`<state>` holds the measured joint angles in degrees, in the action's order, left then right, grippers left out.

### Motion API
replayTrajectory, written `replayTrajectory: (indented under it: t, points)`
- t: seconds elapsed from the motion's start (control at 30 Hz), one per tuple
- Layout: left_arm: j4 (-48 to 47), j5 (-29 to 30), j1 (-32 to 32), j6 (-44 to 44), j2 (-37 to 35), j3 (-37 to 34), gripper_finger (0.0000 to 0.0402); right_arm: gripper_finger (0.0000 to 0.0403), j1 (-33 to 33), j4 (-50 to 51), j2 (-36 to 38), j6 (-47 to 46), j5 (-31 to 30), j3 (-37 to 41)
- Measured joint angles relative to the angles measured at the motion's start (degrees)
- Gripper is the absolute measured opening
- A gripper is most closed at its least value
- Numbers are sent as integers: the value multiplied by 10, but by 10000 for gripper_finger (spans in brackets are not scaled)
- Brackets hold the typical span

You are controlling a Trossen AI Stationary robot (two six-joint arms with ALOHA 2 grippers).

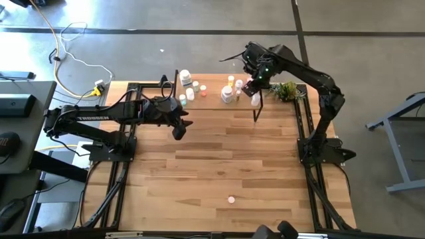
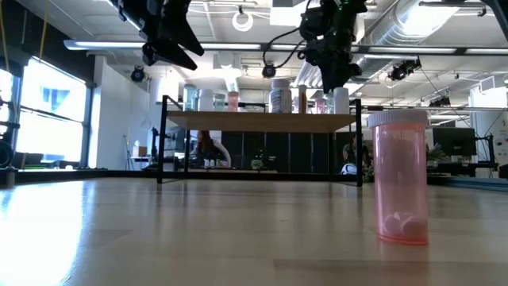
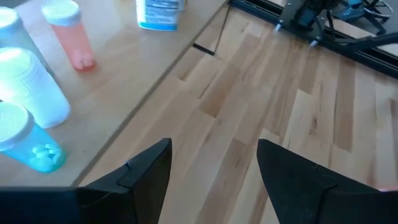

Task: Pick and place medicine bottles onto shelf by color
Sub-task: Put the blue pill bottle on the shelf, then put the pink pill bottle on the shelf

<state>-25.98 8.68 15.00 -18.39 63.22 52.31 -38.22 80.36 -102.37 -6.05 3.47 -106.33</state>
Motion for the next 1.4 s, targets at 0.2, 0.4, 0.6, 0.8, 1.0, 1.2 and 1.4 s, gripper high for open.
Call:
replayTrajectory:
  t: [0.2, 0.4, 0.6, 0.8, 1.0, 1.2, 1.4]
  points:
    - [-12, -27, -2, 0, 0, 0, 250, 154, 0, 7, 0, -20, 0, -66]
    - [22, -28, -16, 17, 0, 0, 263, 154, 7, 21, 0, -49, -1, -125]
    - [85, -28, -63, 62, 8, 0, 264, 154, 38, 38, 0, -74, -31, -158]
    - [158, -28, -115, 85, 43, 0, 264, 154, 83, 66, 0, -111, -50, -183]
    - [234, -31, -154, 106, 101, 0, 264, 154, 125, 74, 0, -117, -50, -210]
    - [301, -31, -190, 105, 158, 0, 264, 154, 144, 73, 0, -117, -76, -233]
    - [367, -31, -229, 121, 210, 0, 264, 154, 148, 59, 0, -114, -98, -238]
